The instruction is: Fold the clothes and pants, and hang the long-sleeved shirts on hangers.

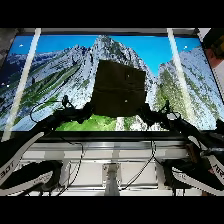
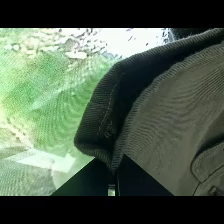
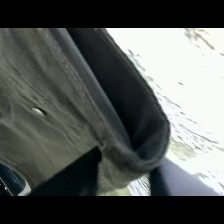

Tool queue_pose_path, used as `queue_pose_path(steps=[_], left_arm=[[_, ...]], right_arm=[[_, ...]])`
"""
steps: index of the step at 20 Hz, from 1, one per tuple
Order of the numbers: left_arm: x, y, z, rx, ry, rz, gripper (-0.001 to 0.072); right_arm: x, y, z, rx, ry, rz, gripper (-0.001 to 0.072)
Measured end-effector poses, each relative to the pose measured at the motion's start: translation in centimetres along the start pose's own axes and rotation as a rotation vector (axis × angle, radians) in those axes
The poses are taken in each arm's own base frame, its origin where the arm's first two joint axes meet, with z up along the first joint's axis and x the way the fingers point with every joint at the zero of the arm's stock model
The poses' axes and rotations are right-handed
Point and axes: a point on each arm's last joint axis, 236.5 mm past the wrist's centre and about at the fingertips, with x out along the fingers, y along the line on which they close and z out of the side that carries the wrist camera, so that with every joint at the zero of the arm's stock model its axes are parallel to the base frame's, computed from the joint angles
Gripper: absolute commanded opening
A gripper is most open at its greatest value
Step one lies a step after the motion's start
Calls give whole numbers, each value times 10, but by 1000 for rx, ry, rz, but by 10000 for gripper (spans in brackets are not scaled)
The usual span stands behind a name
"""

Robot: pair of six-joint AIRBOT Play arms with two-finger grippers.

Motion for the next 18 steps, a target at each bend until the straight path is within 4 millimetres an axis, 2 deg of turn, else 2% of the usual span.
queue_pose_path(steps=[1, 4, 7, 10, 12, 14, 18], left_arm=[[0, 0, 0, 0, 0, 0, 17], [0, 0, 0, 10, 0, -1, 15], [-9, -11, 2, 84, -16, -29, 13], [-35, -36, 7, 209, -67, -91, 12], [-58, -54, 10, 284, -112, -133, 11], [-81, -69, 6, 364, -149, -163, 10], [-112, -80, -11, 442, -182, -171, 10]], right_arm=[[0, 1, 2, 0, -11, 1, 30], [0, 3, 5, -18, -24, 6, 27], [-11, 17, -3, -98, -7, 42, 26], [-38, 37, -16, -213, 8, 89, 26], [-56, 43, -26, -263, 22, 95, 26], [-75, 44, -32, -301, 18, 89, 26], [-103, 35, -48, -321, 39, 47, 26]])
